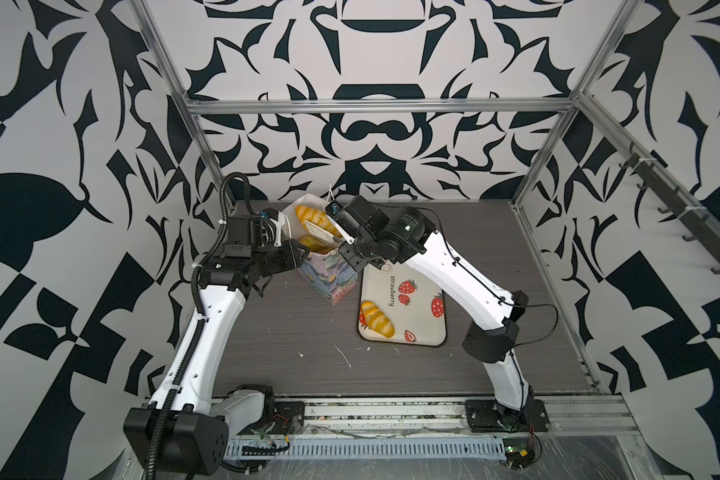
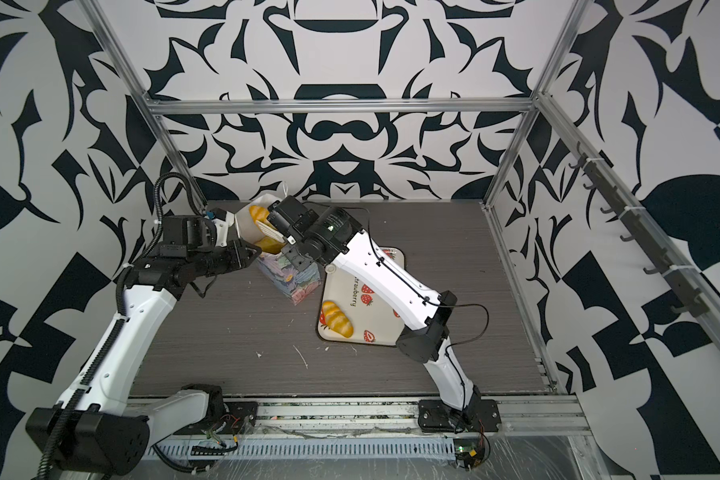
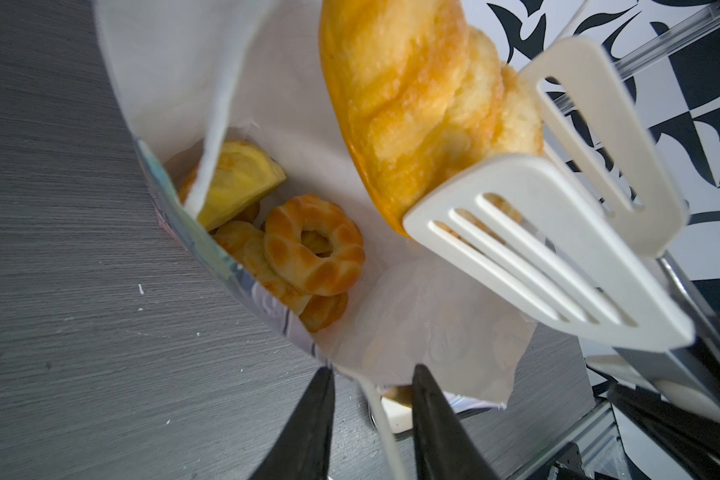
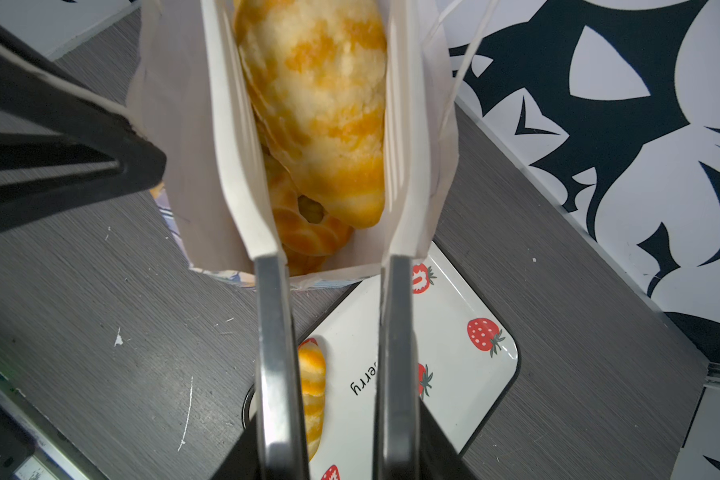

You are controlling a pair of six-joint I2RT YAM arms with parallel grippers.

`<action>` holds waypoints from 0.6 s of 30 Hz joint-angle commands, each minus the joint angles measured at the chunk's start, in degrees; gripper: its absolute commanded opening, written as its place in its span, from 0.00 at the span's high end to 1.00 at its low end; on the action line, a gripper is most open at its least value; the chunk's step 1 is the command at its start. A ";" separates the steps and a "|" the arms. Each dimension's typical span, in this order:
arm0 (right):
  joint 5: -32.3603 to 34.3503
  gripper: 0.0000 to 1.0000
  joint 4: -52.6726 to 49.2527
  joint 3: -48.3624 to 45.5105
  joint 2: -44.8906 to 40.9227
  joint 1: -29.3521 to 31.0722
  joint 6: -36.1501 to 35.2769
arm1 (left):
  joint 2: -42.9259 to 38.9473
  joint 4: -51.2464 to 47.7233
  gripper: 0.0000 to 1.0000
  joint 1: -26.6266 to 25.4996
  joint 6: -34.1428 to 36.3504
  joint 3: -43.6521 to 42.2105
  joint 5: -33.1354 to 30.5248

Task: Place the fake bread into the paper bag
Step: 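Lower the croissant into the bag and open the right tongs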

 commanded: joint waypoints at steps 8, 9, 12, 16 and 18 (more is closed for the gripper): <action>1.68 0.50 3.16 0.81 -4.03 -0.10 0.28 | -0.56 -0.61 0.66 -0.02 0.35 0.69 -1.18; 1.71 0.50 3.03 0.81 -4.24 -0.15 0.28 | -0.60 -0.58 0.66 -0.02 0.35 0.69 -1.18; 1.86 0.48 2.98 0.79 -4.68 -0.10 0.27 | -0.49 -0.59 0.66 0.02 0.40 0.79 -1.21; 1.87 0.46 2.72 0.85 -4.87 -0.11 0.32 | -0.65 -0.66 0.66 0.02 0.35 0.89 -1.27; 1.89 0.46 2.72 0.90 -4.90 -0.10 0.28 | -0.79 -0.77 0.66 -0.02 0.35 0.92 -1.27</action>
